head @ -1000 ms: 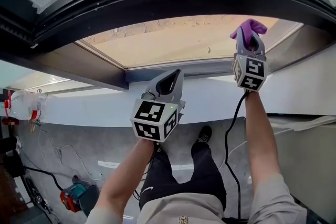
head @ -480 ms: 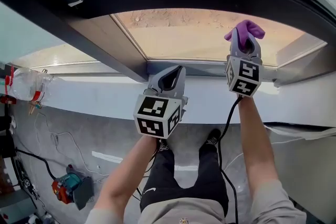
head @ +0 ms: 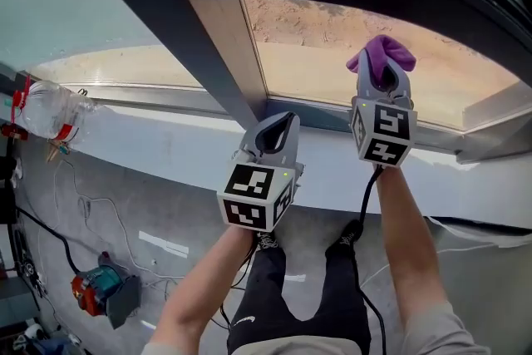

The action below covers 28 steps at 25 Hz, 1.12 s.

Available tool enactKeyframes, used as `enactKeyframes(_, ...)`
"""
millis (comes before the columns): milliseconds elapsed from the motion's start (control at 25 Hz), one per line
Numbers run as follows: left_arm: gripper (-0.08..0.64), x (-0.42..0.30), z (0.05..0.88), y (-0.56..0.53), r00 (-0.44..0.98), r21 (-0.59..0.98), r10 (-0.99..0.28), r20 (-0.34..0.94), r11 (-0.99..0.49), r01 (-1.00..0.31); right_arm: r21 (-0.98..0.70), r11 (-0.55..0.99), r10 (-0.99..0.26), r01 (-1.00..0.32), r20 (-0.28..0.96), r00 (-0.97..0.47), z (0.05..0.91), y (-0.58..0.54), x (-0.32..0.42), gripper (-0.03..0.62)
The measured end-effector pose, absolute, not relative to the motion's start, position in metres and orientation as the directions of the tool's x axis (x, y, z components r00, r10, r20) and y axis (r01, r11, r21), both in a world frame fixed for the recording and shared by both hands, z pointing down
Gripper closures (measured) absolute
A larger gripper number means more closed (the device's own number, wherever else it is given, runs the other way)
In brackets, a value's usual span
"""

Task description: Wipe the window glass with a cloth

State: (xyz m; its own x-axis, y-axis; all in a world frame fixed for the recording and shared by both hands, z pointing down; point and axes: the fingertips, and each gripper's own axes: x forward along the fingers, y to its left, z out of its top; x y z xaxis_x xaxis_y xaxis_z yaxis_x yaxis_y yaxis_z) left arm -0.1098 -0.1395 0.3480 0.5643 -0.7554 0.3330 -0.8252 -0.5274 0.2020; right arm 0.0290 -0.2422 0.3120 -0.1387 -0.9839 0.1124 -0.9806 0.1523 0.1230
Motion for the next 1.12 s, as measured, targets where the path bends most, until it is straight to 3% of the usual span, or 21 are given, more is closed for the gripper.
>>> enactKeyframes(200,0.560,-0.146,0.367,-0.141,0.525,0.189,-0.781,0.338,-0.490,-0.851,0.134,0.178,-0.981,-0.975,0.105,-0.164,0.321,-0.248,-0.021,0.514)
enactKeyframes(680,0.560,-0.210,0.401,-0.131,0.513,0.213,-0.781,0.355,-0.467,-0.858,0.208,0.388,-0.922,-0.898,0.102,-0.374,0.316,-0.270,-0.151,0.513)
enactKeyframes(960,0.560,-0.227,0.420,-0.137,0.502,0.236,-0.793,0.344,-0.445,-0.864,0.236,0.489,-0.871,-0.840,0.082,-0.485,0.330,-0.273,-0.174,0.515)
enactKeyframes(1120,0.560,-0.225,0.433,-0.141,0.486,0.252,-0.801,0.348,-0.420,-0.872,0.238,0.555,-0.832,-0.797,0.130,-0.540,0.359,-0.273,-0.183,0.514)
